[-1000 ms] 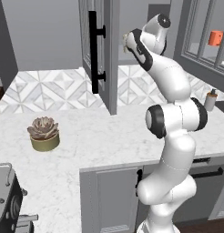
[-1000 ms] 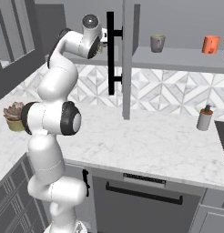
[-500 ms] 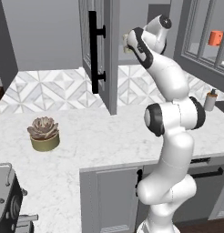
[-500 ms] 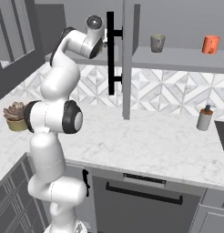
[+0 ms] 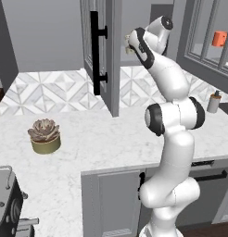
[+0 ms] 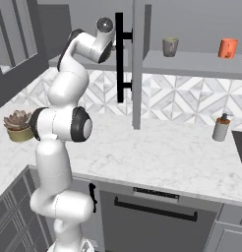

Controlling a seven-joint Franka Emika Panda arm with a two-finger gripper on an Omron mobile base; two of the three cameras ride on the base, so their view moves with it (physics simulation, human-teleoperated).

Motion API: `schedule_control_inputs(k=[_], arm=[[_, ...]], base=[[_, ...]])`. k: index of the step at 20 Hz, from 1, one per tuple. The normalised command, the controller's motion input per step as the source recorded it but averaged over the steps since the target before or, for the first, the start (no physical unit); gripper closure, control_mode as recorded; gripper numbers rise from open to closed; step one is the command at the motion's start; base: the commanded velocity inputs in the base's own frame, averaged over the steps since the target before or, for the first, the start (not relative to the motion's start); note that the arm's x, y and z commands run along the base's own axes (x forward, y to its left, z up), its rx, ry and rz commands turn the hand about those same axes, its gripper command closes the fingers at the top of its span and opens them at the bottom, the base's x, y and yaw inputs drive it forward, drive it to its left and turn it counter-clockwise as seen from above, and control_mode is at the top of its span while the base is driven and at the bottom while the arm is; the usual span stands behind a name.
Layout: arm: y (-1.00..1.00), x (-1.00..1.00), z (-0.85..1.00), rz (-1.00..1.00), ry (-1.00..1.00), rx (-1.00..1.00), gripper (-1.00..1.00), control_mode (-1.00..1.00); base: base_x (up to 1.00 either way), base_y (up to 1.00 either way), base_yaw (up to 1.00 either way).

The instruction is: Gather all objects into one cabinet and sort the glasses and bowls to opposite sides.

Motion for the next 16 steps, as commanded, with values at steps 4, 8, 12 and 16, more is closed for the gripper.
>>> schedule_control_inputs(k=[4, 8, 12, 16], arm=[[0.0, 0.15, -0.03, 0.01, 0.0, 0.0, 1.0, -1.0], [0.0, 0.0, -0.04, 0.04, 0.0, 0.0, 1.0, -1.0], [0.0, -0.39, 0.0, 0.01, -0.04, 0.0, 1.0, -1.0], [0.13, -1.0, -0.04, 0.0, -0.21, 0.0, 1.0, -1.0]], base=[[0.0, 0.0, 0.0], [0.0, 0.0, 0.0], [0.0, 0.0, 0.0], [0.0, 0.0, 0.0]])
